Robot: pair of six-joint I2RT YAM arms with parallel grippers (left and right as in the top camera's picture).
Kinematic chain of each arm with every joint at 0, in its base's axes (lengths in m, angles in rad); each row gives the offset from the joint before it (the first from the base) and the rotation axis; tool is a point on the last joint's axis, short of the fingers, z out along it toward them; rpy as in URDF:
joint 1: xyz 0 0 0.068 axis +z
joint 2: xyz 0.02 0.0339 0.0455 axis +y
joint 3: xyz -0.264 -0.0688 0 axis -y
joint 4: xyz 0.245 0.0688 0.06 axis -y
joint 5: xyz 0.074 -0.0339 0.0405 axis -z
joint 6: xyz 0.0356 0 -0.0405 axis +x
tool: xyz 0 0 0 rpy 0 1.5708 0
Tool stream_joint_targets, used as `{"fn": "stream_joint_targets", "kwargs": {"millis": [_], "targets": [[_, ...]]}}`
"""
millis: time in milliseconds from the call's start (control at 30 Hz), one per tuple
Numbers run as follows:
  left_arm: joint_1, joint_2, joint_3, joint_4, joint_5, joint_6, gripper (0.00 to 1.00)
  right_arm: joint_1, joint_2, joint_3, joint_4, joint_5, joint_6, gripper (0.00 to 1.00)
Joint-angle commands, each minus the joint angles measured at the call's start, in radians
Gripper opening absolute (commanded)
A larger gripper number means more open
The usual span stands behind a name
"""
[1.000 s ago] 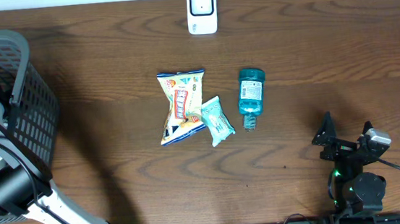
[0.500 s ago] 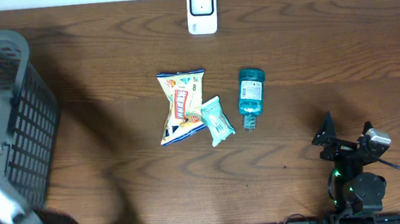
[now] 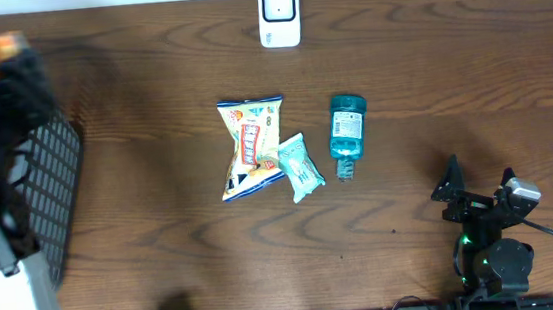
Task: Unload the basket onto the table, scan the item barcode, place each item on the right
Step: 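Reach into the basket and grasp the small orange box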
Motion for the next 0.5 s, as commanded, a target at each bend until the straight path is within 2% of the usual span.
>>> {"fn": "stream_joint_targets", "kwargs": {"millis": [0,133,467], "targets": [[-0.149,0.071,0.002,-0.034,-0.034,-0.017,0.60,0.003,-0.003,-0.001,-0.002,0.001,0.013,0.99],[-0.282,0.192,-0.007,-0.121,-0.249,-0.018,0.59,0.003,-0.003,-0.001,-0.002,0.001,0.013,0.99],[-0.461,0.606,-0.022,-0.238,-0.262,-0.034,0.57,0.003,-0.003,-0.001,-0.002,0.001,0.013,0.99]]}}
